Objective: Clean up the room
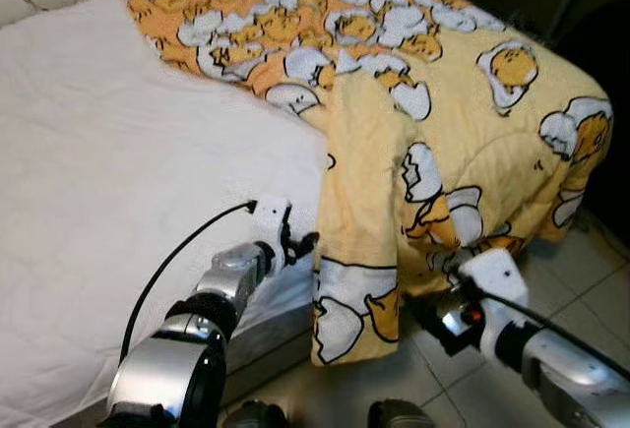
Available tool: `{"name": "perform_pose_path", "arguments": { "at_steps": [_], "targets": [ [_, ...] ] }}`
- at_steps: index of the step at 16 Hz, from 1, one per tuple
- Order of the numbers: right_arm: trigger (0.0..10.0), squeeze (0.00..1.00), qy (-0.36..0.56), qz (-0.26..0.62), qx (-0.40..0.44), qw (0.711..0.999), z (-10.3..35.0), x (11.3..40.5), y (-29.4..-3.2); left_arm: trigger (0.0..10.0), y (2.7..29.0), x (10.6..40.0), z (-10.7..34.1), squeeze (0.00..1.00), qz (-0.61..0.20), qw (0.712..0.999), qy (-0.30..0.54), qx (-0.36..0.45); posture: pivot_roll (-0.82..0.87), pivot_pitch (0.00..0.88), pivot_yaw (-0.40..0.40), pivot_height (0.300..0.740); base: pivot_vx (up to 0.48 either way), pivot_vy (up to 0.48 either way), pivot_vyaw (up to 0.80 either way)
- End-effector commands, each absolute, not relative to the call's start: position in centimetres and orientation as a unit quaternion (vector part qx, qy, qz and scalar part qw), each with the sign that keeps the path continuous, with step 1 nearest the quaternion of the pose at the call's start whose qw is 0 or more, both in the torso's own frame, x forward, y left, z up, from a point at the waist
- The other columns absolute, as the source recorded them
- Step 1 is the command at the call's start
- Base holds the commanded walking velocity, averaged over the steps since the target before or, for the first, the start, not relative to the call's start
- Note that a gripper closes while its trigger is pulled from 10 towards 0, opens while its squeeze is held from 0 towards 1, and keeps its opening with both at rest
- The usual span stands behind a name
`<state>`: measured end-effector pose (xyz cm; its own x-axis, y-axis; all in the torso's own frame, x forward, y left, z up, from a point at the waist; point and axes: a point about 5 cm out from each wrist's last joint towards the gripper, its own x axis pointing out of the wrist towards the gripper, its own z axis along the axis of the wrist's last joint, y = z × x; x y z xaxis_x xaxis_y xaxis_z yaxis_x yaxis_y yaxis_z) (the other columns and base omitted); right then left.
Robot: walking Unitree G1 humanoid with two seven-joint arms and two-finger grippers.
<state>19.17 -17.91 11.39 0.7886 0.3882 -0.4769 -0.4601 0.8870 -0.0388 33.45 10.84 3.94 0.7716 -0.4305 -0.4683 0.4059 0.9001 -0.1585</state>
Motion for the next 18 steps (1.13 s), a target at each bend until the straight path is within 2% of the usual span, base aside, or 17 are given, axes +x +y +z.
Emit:
{"name": "perform_pose_path", "arguments": {
  "at_steps": [1, 5, 7, 18],
  "targets": [
    [10.0, 0.0, 0.234, 0.216, -0.075, 0.945, 11.8, 18.8, -18.0, 10.0, 10.9, 33.6, 4.0, 1.0, -0.207, 0.944, 0.255, -0.021, -0.34, 0.211, 0.089, 0.74, 0.0, 0.0, 0.0],
    [10.0, 0.0, 0.221, 0.19, -0.069, 0.954, 13.0, 18.1, -18.1, 10.0, 10.0, 33.8, 4.3, 1.0, -0.21, 0.945, 0.249, -0.026, -0.39, 0.279, 0.093, 0.74, 0.0, 0.0, 0.0],
    [10.0, 0.0, 0.223, 0.183, -0.068, 0.955, 13.3, 17.4, -18.0, 10.0, 9.0, 33.7, 4.4, 0.73, -0.222, 0.944, 0.242, -0.033, -0.4, 0.295, 0.093, 0.74, 0.0, 0.0, 0.0],
    [10.0, 0.0, 0.223, 0.183, -0.068, 0.955, 13.3, 17.4, -18.0, 10.0, 9.0, 33.7, 4.4, 0.73, -0.222, 0.944, 0.242, -0.033, -0.4, 0.295, 0.093, 0.74, 0.0, 0.0, 0.0]
  ]
}}
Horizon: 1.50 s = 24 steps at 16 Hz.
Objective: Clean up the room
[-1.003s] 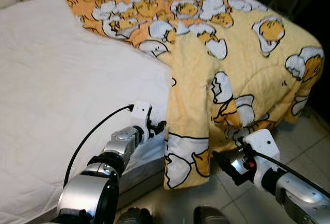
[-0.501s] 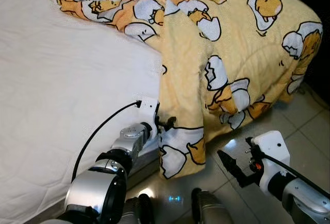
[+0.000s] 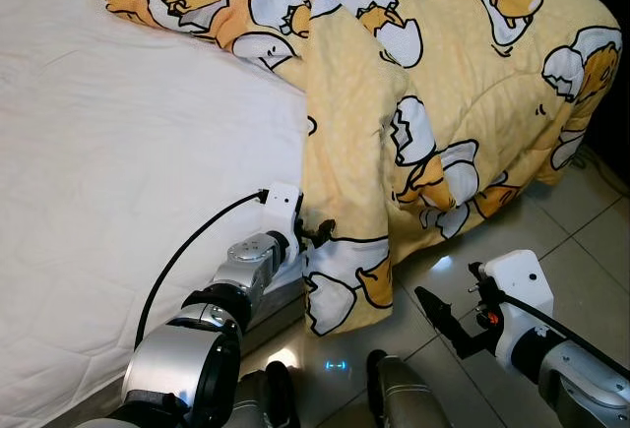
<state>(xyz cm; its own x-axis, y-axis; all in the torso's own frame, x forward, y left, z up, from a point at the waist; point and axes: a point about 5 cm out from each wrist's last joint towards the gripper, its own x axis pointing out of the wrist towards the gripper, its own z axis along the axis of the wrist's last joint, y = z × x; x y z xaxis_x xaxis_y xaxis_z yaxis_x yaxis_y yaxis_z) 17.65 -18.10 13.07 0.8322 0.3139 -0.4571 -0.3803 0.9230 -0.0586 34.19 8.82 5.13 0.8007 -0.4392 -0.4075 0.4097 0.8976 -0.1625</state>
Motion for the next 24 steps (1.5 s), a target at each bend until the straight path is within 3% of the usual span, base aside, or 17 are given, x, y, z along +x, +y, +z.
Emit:
{"name": "perform_pose_path", "arguments": {
  "at_steps": [1, 6, 7, 24],
  "targets": [
    [10.0, 0.0, 0.223, 0.183, -0.068, 0.955, 13.3, 17.4, -18.0, 10.0, 9.0, 33.7, 4.4, 0.73, -0.222, 0.944, 0.242, -0.033, -0.4, 0.295, 0.093, 0.74, 0.0, 0.0, 0.0],
    [10.0, 0.0, 0.227, 0.18, -0.067, 0.955, 13.4, 17.1, -18.0, 10.0, 8.7, 33.7, 4.4, 0.73, -0.225, 0.944, 0.24, -0.036, -0.4, 0.297, 0.093, 0.74, 0.0, 0.0, 0.0],
    [10.0, 0.0, 0.226, 0.174, -0.064, 0.956, 13.5, 17.1, -17.8, 0.0, 6.3, 33.1, 4.4, 0.0, -0.277, 0.93, 0.233, -0.069, -0.42, 0.262, 0.11, 0.74, 0.0, 0.0, 0.0],
    [10.0, 0.0, 0.211, 0.205, -0.043, 0.955, 13.5, 17.6, -17.2, 0.0, 5.7, 32.5, 4.0, 0.0, -0.292, 0.92, 0.247, -0.089, -0.42, 0.213, 0.129, 0.74, 0.0, 0.0, 0.0]
  ]
}}
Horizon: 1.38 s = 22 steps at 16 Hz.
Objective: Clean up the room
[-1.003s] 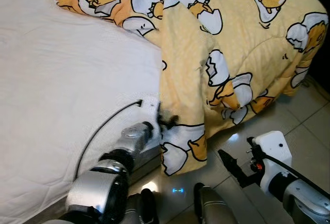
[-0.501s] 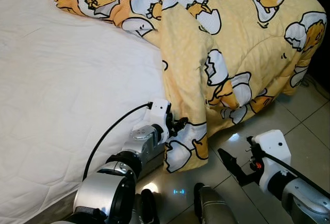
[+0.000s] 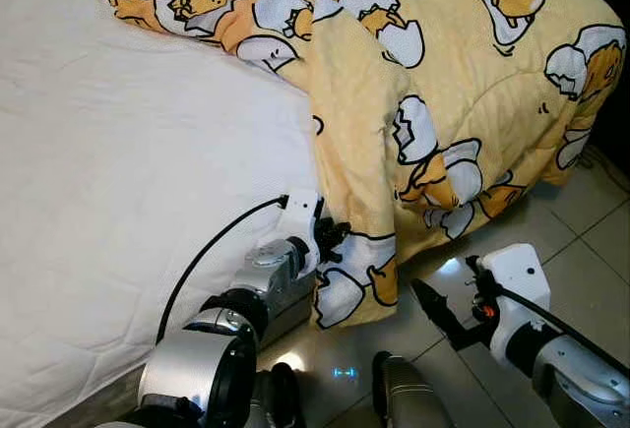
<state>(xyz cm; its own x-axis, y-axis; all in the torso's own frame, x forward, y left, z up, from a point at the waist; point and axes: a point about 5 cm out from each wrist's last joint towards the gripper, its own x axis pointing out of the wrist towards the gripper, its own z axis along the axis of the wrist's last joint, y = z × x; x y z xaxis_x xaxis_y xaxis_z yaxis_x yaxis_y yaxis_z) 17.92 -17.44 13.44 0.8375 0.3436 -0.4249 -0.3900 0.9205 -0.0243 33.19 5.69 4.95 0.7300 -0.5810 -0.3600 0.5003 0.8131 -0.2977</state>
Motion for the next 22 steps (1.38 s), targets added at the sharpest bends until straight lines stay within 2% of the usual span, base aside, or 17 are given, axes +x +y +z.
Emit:
{"name": "perform_pose_path", "arguments": {
  "at_steps": [1, 11, 14, 17, 18, 19, 22],
  "targets": [
    [10.0, 0.0, 0.208, 0.214, -0.037, 0.954, 13.6, 17.5, -17.2, 0.0, 5.7, 32.5, 3.9, 0.0, -0.293, 0.919, 0.247, -0.089, -0.42, 0.214, 0.129, 0.74, 0.0, 0.0, 0.0],
    [10.0, 0.0, 0.2, 0.22, -0.038, 0.954, 14.2, 17.7, -18.2, 0.0, 5.6, 32.1, 3.6, 0.0, -0.292, 0.919, 0.252, -0.082, -0.41, 0.214, 0.127, 0.74, 0.0, 0.0, 0.0],
    [10.0, 0.0, 0.211, 0.166, -0.036, 0.963, 12.7, 18.3, -18.5, 0.0, 6.9, 32.5, 4.2, 0.0, -0.297, 0.928, 0.205, -0.094, -0.34, 0.166, 0.145, 0.74, 0.0, 0.0, 0.0],
    [10.0, 0.0, 0.208, 0.147, -0.022, 0.967, 11.8, 19.8, -18.0, 0.0, 8.2, 32.3, 4.4, 0.0, -0.298, 0.934, 0.164, -0.105, -0.29, 0.139, 0.141, 0.74, 0.0, 0.0, 0.0],
    [10.0, 0.6, 0.203, 0.151, -0.011, 0.967, 11.5, 20.9, -17.4, 0.0, 9.2, 32.1, 4.7, 0.0, -0.287, 0.942, 0.136, -0.105, -0.25, 0.123, 0.135, 0.74, 0.0, 0.0, 0.0],
    [10.0, 1.0, 0.196, 0.159, -0.002, 0.968, 11.3, 21.8, -16.8, 0.0, 9.7, 31.6, 5.2, 0.0, -0.288, 0.946, 0.113, -0.098, -0.22, 0.113, 0.127, 0.74, 0.0, 0.0, 0.0],
    [10.0, 1.0, 0.188, 0.191, 0.0, 0.963, 10.6, 24.7, -14.9, 0.0, 11.3, 29.6, 6.7, 0.0, -0.279, 0.955, 0.079, -0.063, -0.19, 0.117, 0.121, 0.74, 0.0, 0.0, 0.0]
  ]
}}
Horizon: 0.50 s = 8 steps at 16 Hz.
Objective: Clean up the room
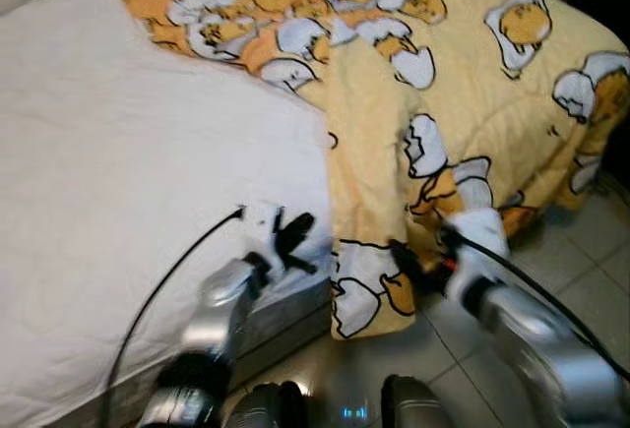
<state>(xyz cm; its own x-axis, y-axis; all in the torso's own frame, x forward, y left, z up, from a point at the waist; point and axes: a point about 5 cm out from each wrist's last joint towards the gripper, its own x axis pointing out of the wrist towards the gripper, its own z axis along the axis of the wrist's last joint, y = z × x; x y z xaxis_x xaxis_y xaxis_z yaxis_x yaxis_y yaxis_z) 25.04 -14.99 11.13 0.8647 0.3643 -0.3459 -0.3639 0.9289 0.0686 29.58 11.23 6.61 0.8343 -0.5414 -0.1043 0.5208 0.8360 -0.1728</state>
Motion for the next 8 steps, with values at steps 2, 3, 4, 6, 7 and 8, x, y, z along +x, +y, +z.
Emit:
{"name": "perform_pose_path", "arguments": {
  "at_steps": [2, 3, 4, 6, 7, 8],
  "targets": [
    [10.0, 1.0, 0.205, 0.196, -0.018, 0.959, 9.5, 26.8, -13.8, 10.0, 12.7, 28.4, 7.5, 0.0, -0.254, 0.965, 0.069, -0.007, -0.17, 0.118, 0.115, 0.74, 0.0, 0.0, 0.0],
    [10.0, 1.0, 0.215, 0.199, -0.025, 0.956, 8.8, 28.2, -13.3, 10.0, 13.4, 27.6, 8.3, 0.0, -0.246, 0.967, 0.063, 0.011, -0.15, 0.134, 0.11, 0.74, 0.0, 0.0, 0.0],
    [10.0, 1.0, 0.227, 0.199, -0.031, 0.953, 8.0, 29.6, -12.8, 10.0, 13.8, 26.6, 9.2, 0.0, -0.252, 0.966, 0.059, 0.022, -0.14, 0.137, 0.109, 0.74, 0.0, 0.0, 0.0],
    [10.0, 1.0, 0.236, 0.209, -0.039, 0.948, 7.1, 31.5, -11.7, 10.0, 14.1, 25.0, 11.1, 1.0, -0.272, 0.96, 0.064, 0.022, -0.11, 0.147, 0.102, 0.74, 0.0, 0.0, 0.0],
    [10.0, 1.0, 0.239, 0.21, -0.044, 0.947, 6.9, 32.1, -11.5, 10.0, 14.2, 24.5, 11.6, 1.0, -0.273, 0.959, 0.065, 0.024, -0.1, 0.154, 0.099, 0.74, 0.0, 0.0, 0.0],
    [10.0, 1.0, 0.242, 0.215, -0.046, 0.945, 6.8, 32.9, -11.0, 10.0, 14.6, 23.9, 12.2, 1.0, -0.275, 0.959, 0.068, 0.03, -0.08, 0.162, 0.097, 0.74, 0.0, 0.0, 0.0]
  ]
}}
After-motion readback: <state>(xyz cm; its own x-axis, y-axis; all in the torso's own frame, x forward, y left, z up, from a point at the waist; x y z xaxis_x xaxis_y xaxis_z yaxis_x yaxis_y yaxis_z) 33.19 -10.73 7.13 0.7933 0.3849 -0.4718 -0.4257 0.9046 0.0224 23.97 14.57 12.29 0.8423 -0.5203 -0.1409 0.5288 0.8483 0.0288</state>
